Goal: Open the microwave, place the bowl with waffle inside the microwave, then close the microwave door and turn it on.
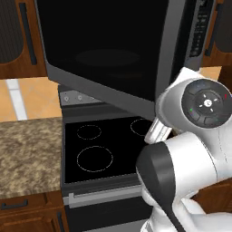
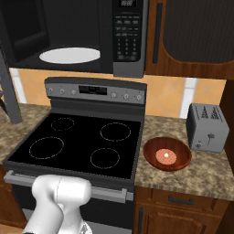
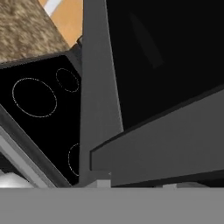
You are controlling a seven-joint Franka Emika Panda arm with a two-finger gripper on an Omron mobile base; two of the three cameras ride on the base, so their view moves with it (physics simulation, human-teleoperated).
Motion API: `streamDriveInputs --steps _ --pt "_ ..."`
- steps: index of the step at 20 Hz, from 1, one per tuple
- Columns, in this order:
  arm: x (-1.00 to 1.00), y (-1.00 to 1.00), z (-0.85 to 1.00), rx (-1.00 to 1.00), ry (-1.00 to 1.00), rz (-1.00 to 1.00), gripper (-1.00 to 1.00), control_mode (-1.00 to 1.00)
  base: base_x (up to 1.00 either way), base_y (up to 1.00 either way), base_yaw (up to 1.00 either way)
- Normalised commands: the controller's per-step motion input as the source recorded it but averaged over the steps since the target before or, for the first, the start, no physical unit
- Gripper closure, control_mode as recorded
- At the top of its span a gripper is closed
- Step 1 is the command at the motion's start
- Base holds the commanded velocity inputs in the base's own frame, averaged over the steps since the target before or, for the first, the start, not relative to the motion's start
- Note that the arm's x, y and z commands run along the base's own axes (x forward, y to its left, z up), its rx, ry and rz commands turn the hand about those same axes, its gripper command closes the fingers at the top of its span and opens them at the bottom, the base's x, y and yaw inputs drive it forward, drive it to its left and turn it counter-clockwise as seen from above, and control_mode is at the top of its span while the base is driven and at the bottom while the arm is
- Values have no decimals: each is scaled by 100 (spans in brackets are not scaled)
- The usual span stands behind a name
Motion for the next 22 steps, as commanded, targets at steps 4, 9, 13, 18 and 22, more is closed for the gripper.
streamDriveInputs --steps 4,9,13,18,22 --pt "-100 -34 47 9 -82 0 100 -100 0 0 0" --pt "-98 -85 46 35 -77 0 100 -100 0 0 0" --pt "-79 -100 39 49 -50 0 100 -100 0 0 0" --pt "-95 -100 46 58 -35 0 100 -100 0 0 0" --pt "-100 -100 75 54 -36 0 100 -100 0 0 0"
